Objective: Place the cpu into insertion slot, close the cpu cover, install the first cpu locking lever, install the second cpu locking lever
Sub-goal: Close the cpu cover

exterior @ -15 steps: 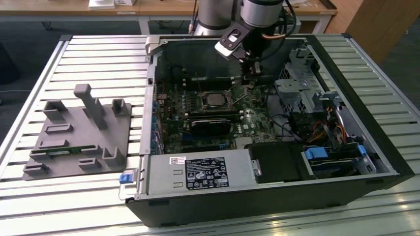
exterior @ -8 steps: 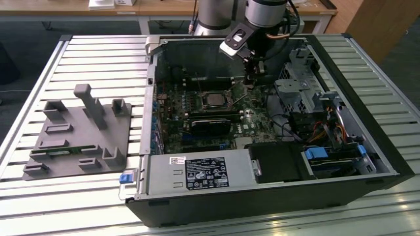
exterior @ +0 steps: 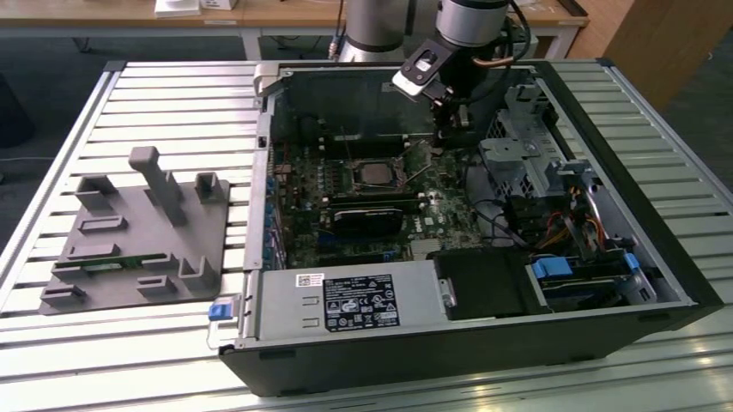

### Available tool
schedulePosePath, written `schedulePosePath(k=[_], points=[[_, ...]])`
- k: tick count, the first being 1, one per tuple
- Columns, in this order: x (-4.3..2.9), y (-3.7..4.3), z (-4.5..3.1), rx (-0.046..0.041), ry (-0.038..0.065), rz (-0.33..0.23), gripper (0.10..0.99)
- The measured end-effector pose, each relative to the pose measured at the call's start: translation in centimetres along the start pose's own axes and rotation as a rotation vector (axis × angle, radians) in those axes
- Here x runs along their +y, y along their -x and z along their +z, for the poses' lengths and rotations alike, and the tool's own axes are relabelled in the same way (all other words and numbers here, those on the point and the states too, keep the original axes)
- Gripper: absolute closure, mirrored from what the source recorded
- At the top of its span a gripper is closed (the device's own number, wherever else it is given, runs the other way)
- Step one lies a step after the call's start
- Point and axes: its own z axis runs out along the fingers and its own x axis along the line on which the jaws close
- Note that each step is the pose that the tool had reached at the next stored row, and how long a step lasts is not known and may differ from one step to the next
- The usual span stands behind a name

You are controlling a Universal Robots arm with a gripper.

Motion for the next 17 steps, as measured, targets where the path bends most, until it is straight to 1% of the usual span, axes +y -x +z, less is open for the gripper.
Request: schedulePosePath(k=[2,6,9,14,17], points=[[0.27,-0.08,0.09,-0.002,-0.001,0.001,0.98],[0.72,-0.3,0.37,-0.0125,-0.004,0.001,0.98],[0.87,-0.46,0.76,-0.0177,-0.008,0.001,0.98],[0.89,-0.53,1.55,-0.0184,-0.013,0.001,0.98],[0.72,-0.54,1.62,-0.0186,-0.013,0.001,0.98]])
